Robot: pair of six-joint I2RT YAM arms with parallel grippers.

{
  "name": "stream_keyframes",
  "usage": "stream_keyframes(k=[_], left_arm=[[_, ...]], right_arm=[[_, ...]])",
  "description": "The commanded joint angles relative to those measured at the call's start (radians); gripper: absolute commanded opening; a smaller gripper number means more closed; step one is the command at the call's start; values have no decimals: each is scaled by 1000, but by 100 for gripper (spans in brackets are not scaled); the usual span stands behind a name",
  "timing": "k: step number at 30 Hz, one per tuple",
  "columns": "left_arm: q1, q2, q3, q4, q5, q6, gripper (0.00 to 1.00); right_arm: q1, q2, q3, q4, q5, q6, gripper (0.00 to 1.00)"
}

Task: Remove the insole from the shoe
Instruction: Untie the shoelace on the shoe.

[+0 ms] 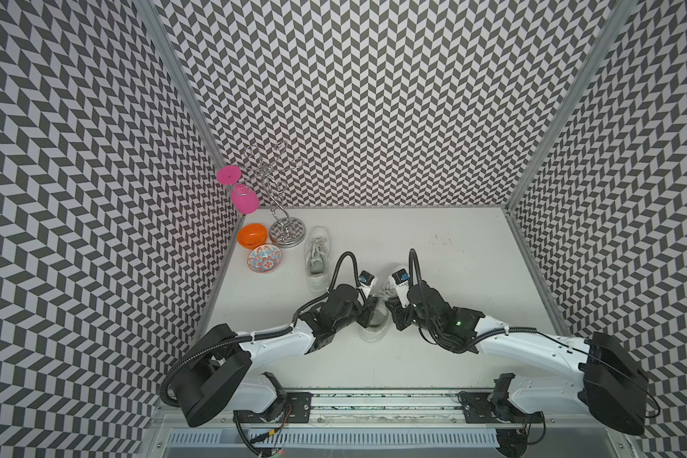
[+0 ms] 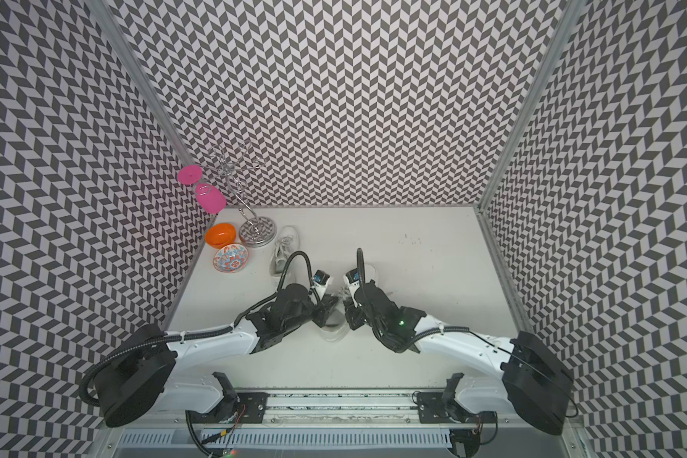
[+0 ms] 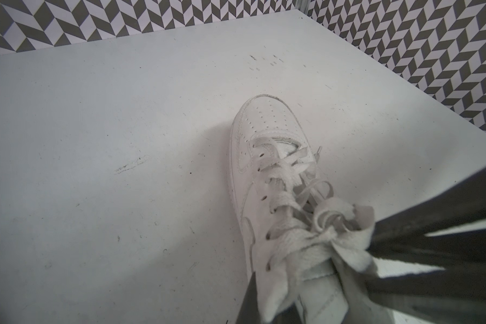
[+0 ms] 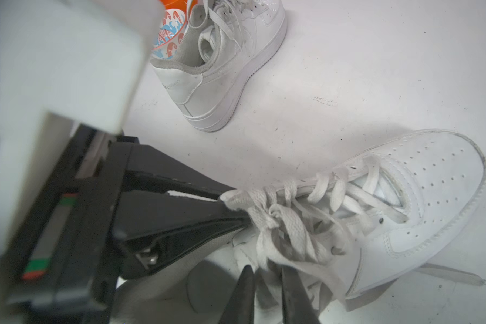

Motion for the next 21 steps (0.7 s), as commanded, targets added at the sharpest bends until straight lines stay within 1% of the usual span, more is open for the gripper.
stream_keyframes(k=[1,3,7,8,12,16,21], left_arm=[[-7,-16,41,101,5,-11,0],[-7,-16,40,103,4,-11,0],[-7,-13,39,100,-5,-15,0],[-7,-11,40,97,-13,-19,0],[-5,-9,46,74,-75,-32,0],[22,-7,50,48,-122,-70,0],[49,-19,37,46,-131,-89,0]], right_arm=[[6,16,28,37,26,9,19],[6,18,28,36,35,10,16],[6,7,28,33,34,7,2],[6,0,25,32,31,9,0],[6,-39,10,30,30,14,0],[6,-96,-15,25,39,13,0],[6,-145,-43,26,57,15,0]])
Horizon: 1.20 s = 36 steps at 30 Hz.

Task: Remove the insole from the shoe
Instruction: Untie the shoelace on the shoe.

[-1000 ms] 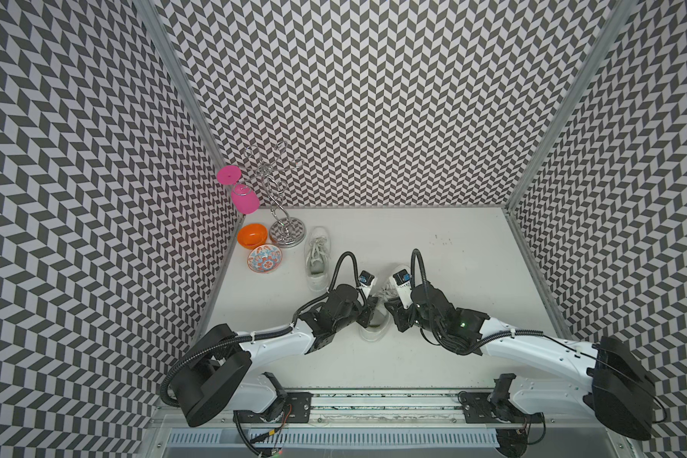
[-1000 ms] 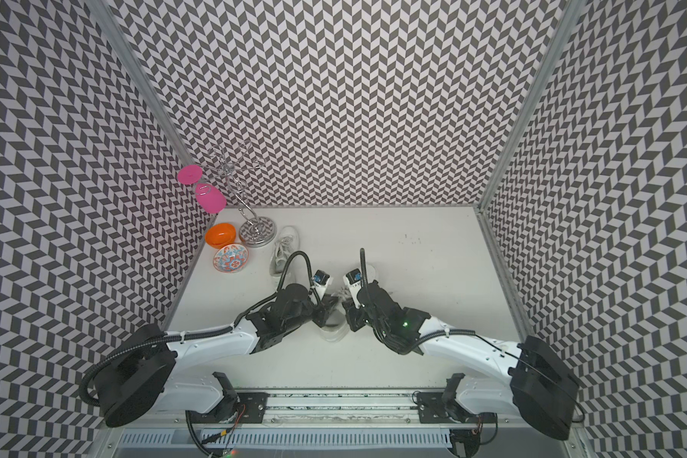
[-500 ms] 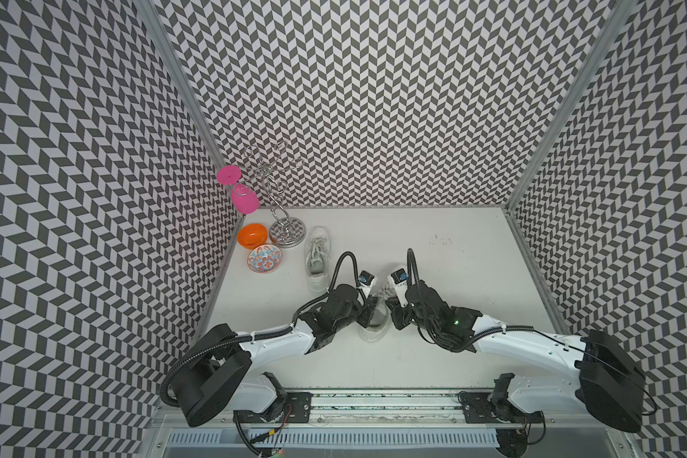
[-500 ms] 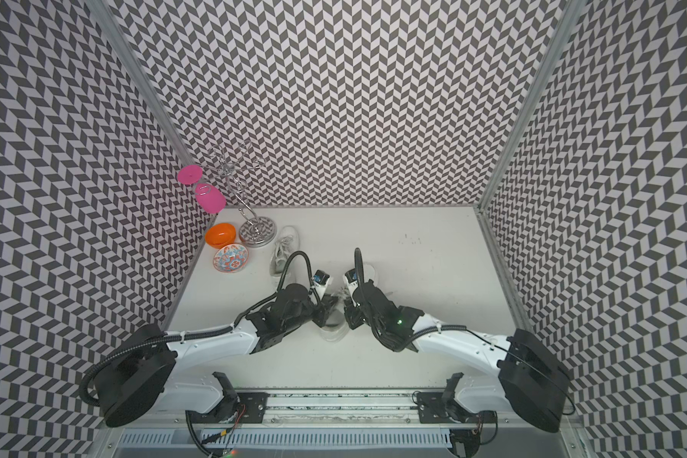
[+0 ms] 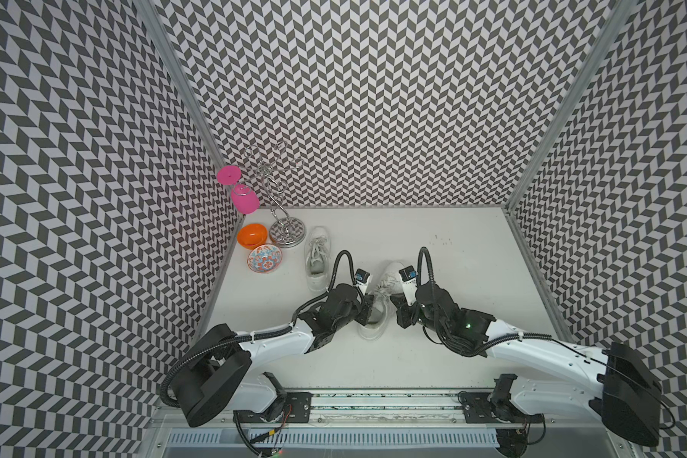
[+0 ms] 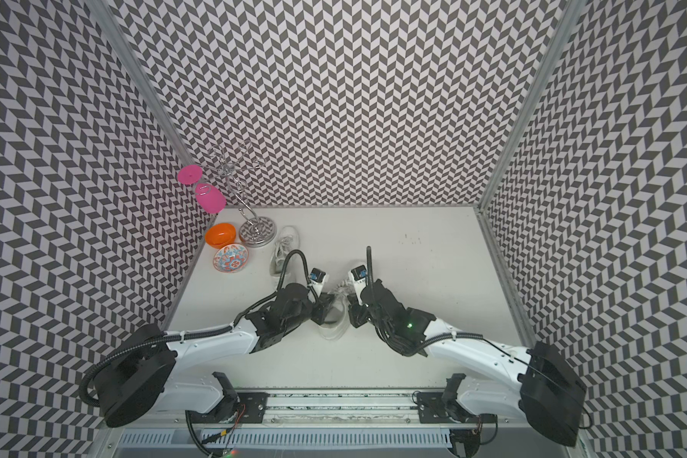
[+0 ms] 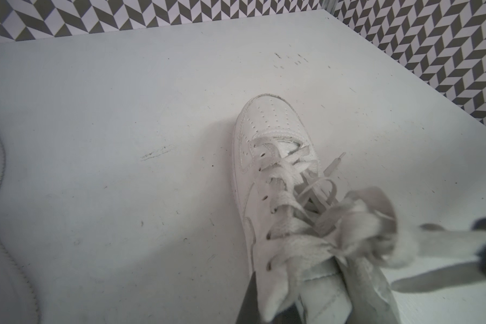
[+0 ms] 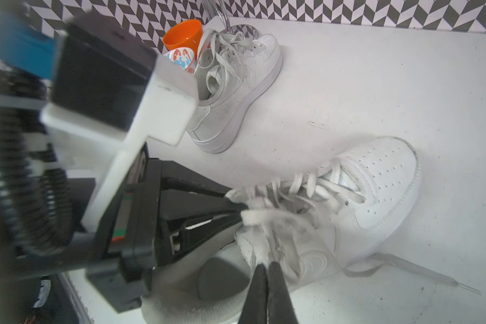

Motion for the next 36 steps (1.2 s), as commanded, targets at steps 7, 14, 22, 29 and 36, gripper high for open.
stream_keyframes(k=[7,14,22,29,36], left_arm=[[50,-34,23,62,-67,-55,0],[62,-59,6,76,-55,-53,0],[63,-60,2,82,-49,-53,0],[63,-60,2,91,-30,-49,0],[62,-66,-1,119,23,-43,0]], right_arm=[[4,-67,-35,-34,223,68,0],[-41,-184,-97,-3,296,73,0],[-222,-269,-126,-51,235,102,0],[-331,-293,-148,-47,135,124,0],[-331,-204,-149,-12,58,118,0]])
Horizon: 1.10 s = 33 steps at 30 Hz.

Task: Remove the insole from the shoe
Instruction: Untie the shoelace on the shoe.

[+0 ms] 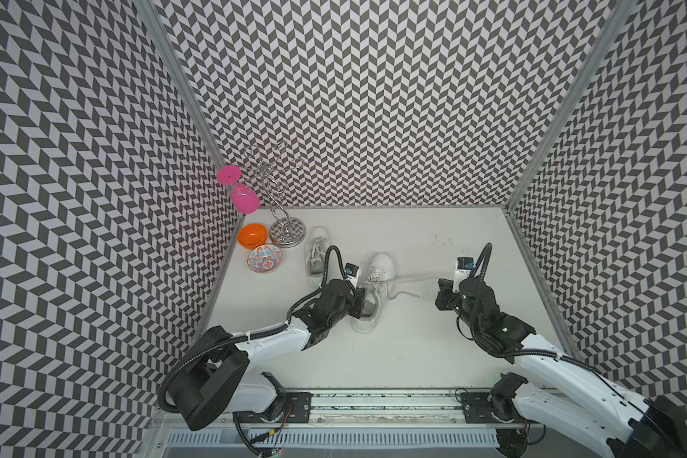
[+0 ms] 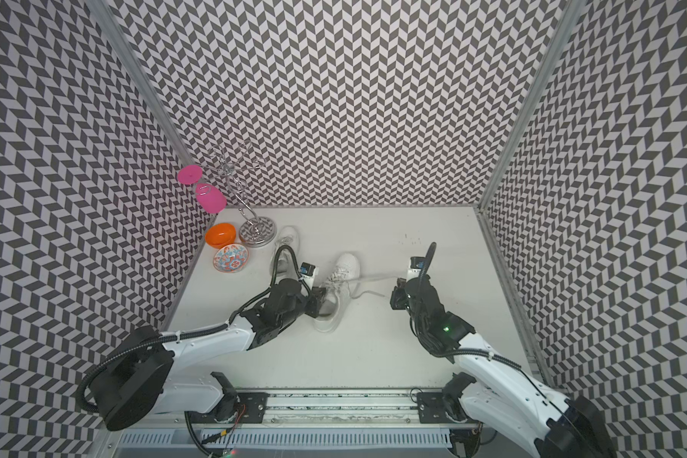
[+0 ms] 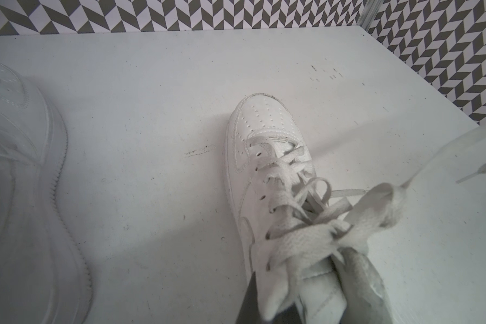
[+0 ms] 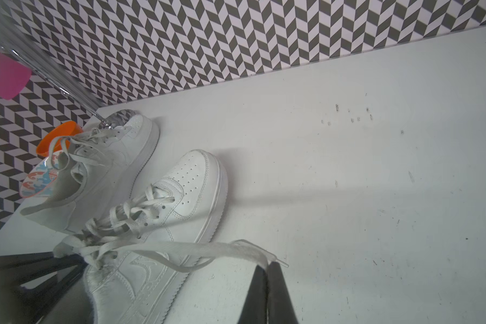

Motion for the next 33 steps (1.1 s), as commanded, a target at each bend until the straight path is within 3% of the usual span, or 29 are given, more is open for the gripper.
stream_keyframes(k=[1,3,6,8,9,10,11,14,19,33], left_arm=[[2,-47,5,128,37,0,0],[-2,-48,6,132,48,4,0],[-13,-47,10,133,50,9,0],[-19,-43,15,129,54,10,0],[-22,-40,18,129,59,12,0],[-25,-36,22,128,65,14,0],[-31,-32,25,129,67,14,0],[-48,-16,38,130,79,19,0],[-76,8,66,114,89,23,0],[-101,18,72,112,98,24,0]], right_arm=[[-2,42,-4,53,-62,10,0],[-2,71,3,51,-85,8,1],[0,97,53,3,-127,-31,44],[0,86,86,-15,-158,-59,57],[3,75,101,-15,-180,-75,73],[9,64,113,-5,-203,-88,83],[21,58,119,4,-214,-99,87],[87,85,135,45,-215,-132,87],[204,198,192,37,-157,-169,80],[281,385,269,3,-78,-175,65]])
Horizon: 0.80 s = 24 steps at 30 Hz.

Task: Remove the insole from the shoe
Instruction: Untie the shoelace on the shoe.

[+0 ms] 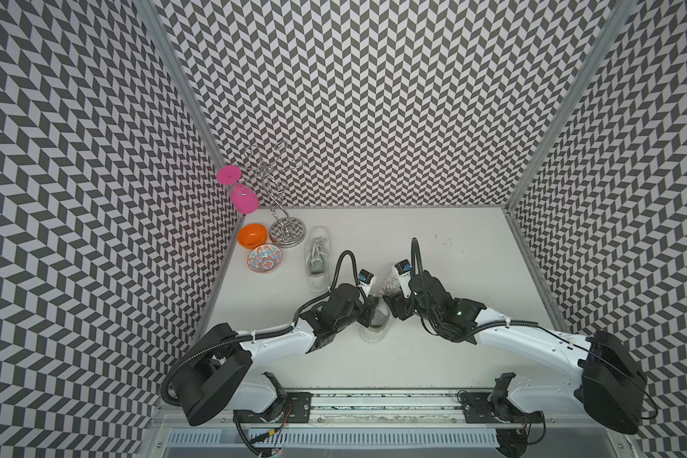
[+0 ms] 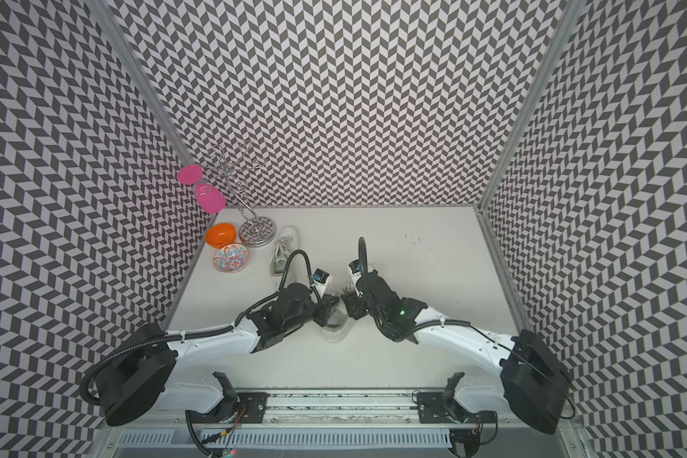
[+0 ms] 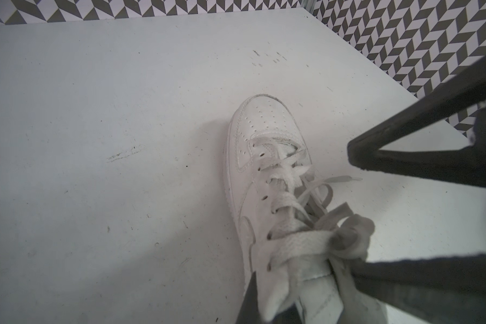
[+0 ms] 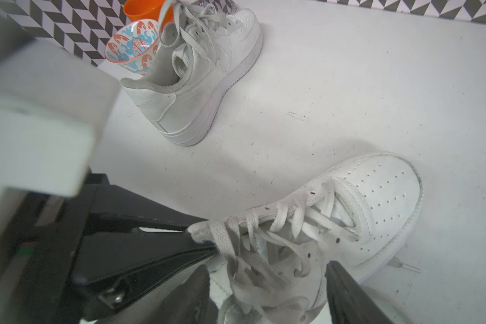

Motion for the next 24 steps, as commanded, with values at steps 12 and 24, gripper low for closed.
stream_keyframes(k=[12,24], left_arm=[[-22,-3,55,104,14,12,0],[-38,12,67,95,11,18,0]], right_arm=[[17,60,53,-12,180,39,47],[17,79,80,-28,277,74,45]])
